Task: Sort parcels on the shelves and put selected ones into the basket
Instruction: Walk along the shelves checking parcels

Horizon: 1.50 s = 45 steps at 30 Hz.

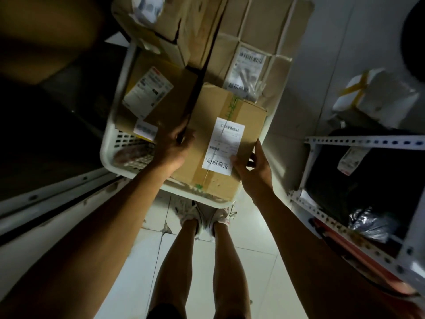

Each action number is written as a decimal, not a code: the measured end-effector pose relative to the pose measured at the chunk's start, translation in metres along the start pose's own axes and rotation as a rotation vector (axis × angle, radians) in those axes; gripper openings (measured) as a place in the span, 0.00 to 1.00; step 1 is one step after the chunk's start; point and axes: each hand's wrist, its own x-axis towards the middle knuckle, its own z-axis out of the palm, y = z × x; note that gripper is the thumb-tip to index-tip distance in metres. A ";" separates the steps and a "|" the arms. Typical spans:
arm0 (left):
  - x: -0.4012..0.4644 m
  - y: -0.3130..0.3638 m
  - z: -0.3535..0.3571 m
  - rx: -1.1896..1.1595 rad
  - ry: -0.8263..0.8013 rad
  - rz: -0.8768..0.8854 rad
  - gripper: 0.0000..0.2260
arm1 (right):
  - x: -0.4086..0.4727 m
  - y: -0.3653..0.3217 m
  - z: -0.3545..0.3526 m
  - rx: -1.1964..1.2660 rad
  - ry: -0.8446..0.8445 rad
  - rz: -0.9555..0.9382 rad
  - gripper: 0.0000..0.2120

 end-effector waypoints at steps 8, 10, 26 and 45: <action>-0.021 0.027 -0.020 -0.165 -0.009 0.023 0.21 | -0.027 -0.025 0.001 0.125 0.044 -0.035 0.31; -0.025 0.034 -0.019 -0.187 0.015 0.051 0.21 | -0.028 -0.032 0.003 0.164 0.059 -0.047 0.34; 0.085 0.153 0.010 1.078 -0.066 0.479 0.28 | 0.135 -0.165 -0.004 -0.191 0.078 -0.219 0.35; -0.130 0.146 -0.054 0.774 -0.058 0.119 0.13 | -0.092 -0.163 -0.021 -0.519 -0.238 0.015 0.18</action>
